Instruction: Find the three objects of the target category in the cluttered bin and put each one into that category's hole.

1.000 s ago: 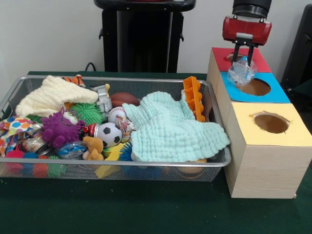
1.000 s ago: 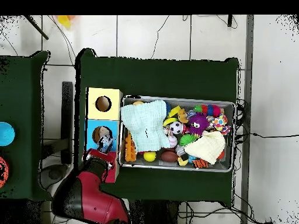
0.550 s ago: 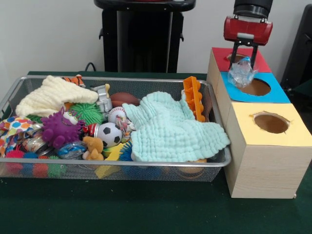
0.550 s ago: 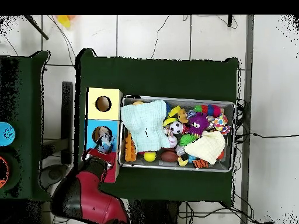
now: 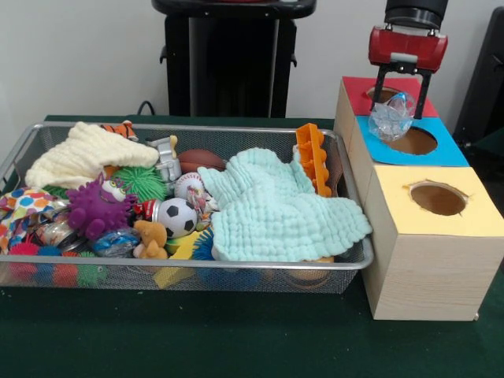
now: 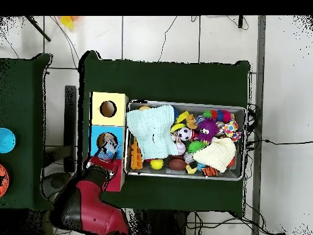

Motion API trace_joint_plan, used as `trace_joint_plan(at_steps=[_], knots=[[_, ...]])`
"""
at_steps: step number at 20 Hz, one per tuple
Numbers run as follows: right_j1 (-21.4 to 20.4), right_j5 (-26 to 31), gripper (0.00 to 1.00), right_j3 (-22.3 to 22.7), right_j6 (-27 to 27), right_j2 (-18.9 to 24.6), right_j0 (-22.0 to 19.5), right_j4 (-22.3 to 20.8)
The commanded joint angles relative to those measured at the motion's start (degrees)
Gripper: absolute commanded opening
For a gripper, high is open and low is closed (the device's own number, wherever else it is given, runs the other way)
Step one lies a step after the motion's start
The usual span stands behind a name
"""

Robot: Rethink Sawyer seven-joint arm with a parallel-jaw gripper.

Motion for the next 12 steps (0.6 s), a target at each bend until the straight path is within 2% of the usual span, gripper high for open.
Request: trace_joint_plan(at_steps=[1,12], knots=[[1.00,4.64,1.00,-6.36,13.03,3.40,-0.70,4.46],[0.25,6.71,1.00,-8.06,11.14,3.60,0.92,7.56]])
